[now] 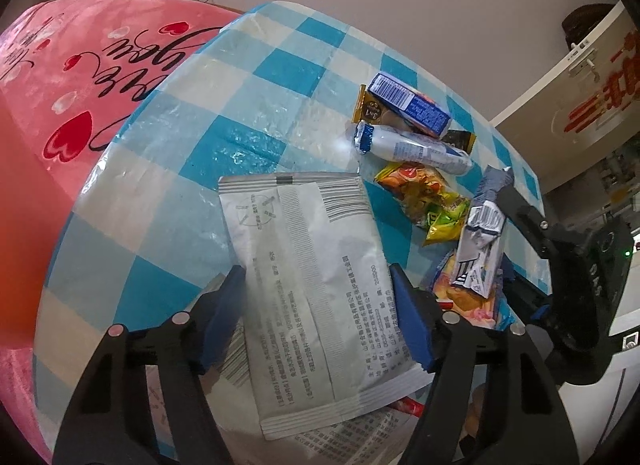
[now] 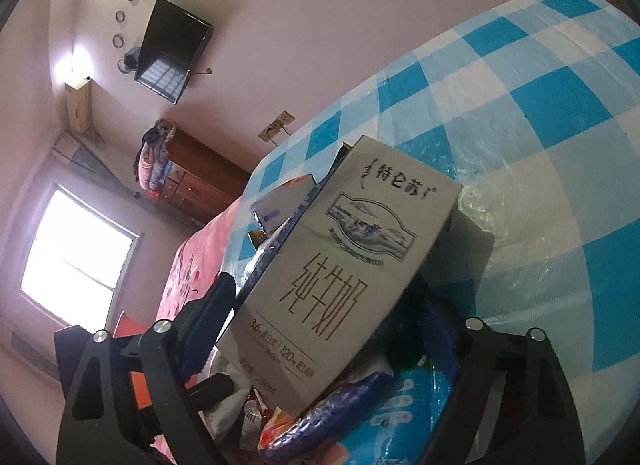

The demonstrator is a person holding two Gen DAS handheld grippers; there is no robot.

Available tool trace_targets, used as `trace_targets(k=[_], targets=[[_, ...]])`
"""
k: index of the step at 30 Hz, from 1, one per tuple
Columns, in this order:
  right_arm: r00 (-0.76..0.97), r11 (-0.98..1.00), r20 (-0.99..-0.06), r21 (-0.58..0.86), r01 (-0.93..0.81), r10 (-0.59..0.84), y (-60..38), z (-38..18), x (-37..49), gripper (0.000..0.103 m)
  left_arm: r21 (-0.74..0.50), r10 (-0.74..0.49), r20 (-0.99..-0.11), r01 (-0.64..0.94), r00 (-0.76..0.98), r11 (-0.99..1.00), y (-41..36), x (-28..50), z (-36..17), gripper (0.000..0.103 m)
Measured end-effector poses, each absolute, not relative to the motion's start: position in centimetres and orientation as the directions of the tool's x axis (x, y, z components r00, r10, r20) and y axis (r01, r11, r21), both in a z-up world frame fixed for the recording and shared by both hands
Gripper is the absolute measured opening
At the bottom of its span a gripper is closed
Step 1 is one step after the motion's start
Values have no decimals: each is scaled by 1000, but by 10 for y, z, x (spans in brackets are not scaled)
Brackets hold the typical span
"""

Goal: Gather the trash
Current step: 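Grasp the grey sachet with the left gripper while the right grasps the white milk carton, then carry sachet and carton over the orange bucket and open both grippers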

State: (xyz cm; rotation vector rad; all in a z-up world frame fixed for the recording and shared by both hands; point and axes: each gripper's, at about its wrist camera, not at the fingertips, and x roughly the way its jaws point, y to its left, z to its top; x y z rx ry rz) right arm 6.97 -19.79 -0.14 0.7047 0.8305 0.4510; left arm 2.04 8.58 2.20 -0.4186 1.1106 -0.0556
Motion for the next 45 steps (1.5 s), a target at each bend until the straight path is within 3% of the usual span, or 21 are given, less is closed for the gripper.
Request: trace_targets(k=[11, 25, 37, 45], targets=[[646, 672, -435, 722, -167, 627, -205, 5, 59, 69, -470, -354, -792, -128, 498, 873, 101, 10, 23, 69], [694, 655, -337, 711, -256, 637, -214, 24, 29, 66, -518, -411, -702, -21, 582, 855, 117, -17, 49, 69], [707, 684, -323, 661, -307, 630, -194, 68, -1, 65, -553, -462, -589, 87, 663, 829, 132, -49, 93, 69], [642, 662, -323, 636, -396, 695, -148, 104, -8, 65, -545, -421, -513, 95, 748, 833, 167, -75, 133, 69]])
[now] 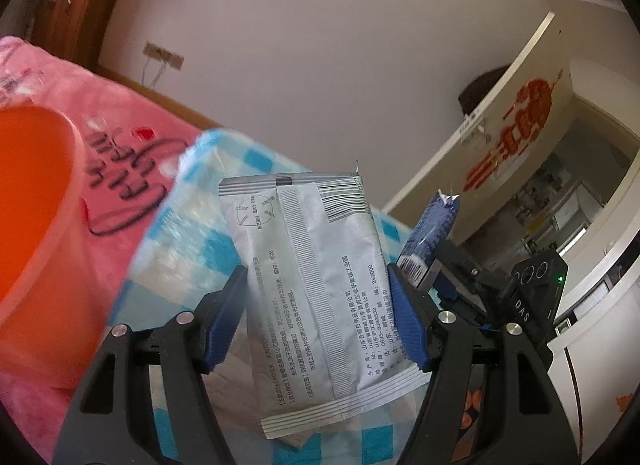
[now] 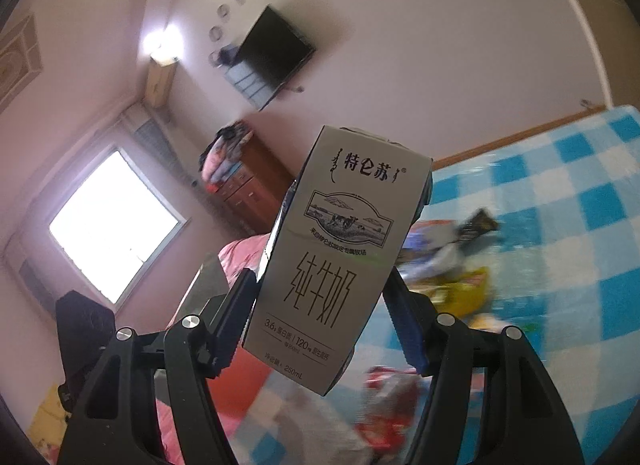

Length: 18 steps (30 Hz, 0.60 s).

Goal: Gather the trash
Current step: 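Carry sachet and carton over the orange bucket and open both grippers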

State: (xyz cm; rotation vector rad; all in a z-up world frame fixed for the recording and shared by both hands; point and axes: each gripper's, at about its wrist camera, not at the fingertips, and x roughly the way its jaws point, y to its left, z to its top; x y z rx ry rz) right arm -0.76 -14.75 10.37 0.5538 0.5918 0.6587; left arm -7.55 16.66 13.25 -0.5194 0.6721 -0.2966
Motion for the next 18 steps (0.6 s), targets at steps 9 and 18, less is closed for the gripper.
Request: trace_targets(k=[9, 18], targets=[[493, 578, -313, 557, -597, 812, -35, 159, -18, 65, -489, -198, -453, -56, 869, 870, 255, -126, 175, 69], [333, 484, -364, 503, -716, 870, 88, 174, -24, 65, -432, 30, -499, -279, 866, 858, 319, -144, 159, 69]])
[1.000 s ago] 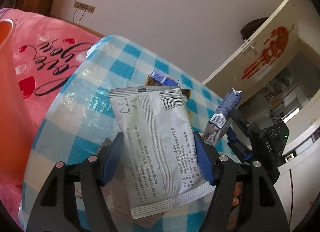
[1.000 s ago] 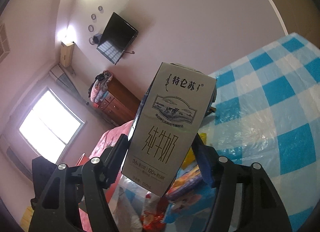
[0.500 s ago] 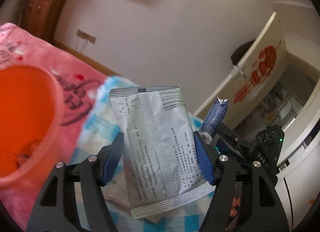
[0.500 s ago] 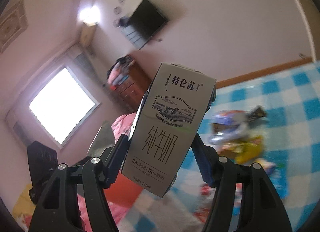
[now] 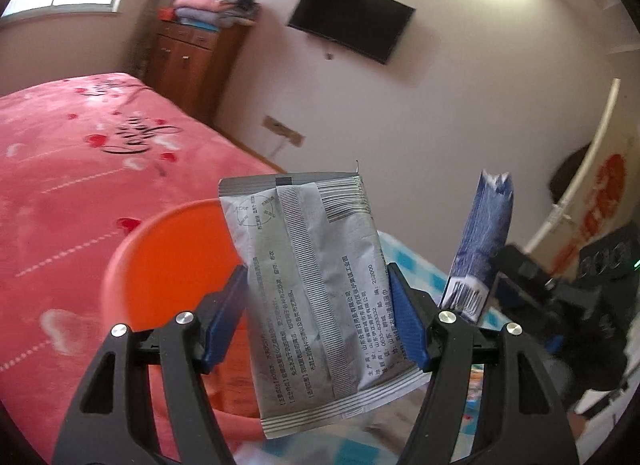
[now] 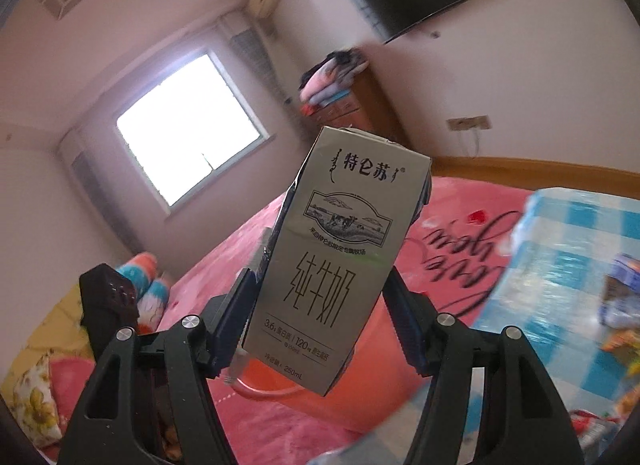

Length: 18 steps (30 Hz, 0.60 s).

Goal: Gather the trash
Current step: 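Carry sachet and carton over the orange bucket and open both grippers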

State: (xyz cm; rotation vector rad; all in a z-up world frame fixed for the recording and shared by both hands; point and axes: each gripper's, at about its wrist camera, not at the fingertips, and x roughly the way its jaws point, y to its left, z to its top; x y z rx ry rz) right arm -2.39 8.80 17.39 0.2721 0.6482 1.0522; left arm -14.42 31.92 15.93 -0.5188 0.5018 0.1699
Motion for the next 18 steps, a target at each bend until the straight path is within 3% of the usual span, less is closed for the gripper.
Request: trace_targets(k=[8, 12, 14, 18], targets=[[287, 499, -456, 459, -735, 842, 148, 159, -25, 68, -408, 115, -550, -387, 827, 827, 344, -144, 139, 71], [289, 525, -490, 459, -716, 822, 155, 146, -29, 77, -406, 145, -563, -425, 814, 809, 349, -148, 133, 80], [303, 538, -489, 463, -704, 818, 148, 143, -28, 86, -388, 167, -561, -437, 810, 812, 346, -152, 133, 85], [351, 568, -472, 469, -677, 809, 125, 144, -32, 89, -367, 186, -552, -436, 813, 822, 342, -155, 135, 88]])
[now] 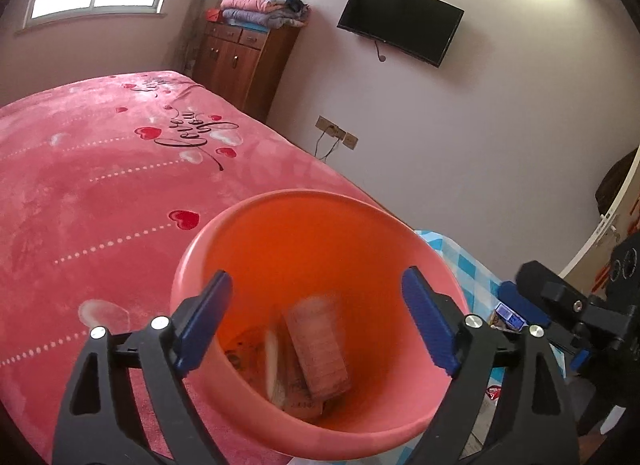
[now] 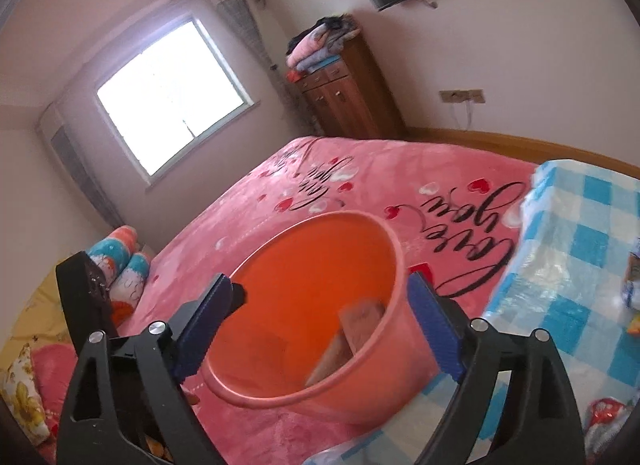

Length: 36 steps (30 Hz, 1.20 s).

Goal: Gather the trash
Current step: 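Carry sachet and carton over the orange bucket and open both grippers, then return both tools to the table toward the remaining snack wrappers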

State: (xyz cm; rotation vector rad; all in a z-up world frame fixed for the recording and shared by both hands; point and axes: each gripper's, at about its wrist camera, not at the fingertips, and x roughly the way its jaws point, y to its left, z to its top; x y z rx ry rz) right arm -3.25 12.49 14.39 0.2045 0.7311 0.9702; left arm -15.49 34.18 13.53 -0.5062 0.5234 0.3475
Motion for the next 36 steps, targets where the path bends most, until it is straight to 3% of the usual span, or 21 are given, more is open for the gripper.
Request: trace_targets(k=[7, 25, 36], targets=[[435, 627, -459, 475, -617, 775, 80, 139, -36, 92, -328, 191, -510, -395, 839, 858, 327, -160, 143, 90], [621, 764, -458, 262, -589, 636, 21, 123, -94, 93, -315, 73, -443, -232, 893, 920, 267, -171, 155, 90], [647, 788, -454, 284, -547, 613, -12, 111, -105, 93, -286, 20, -460, -169, 888, 943, 231, -170, 152, 91]])
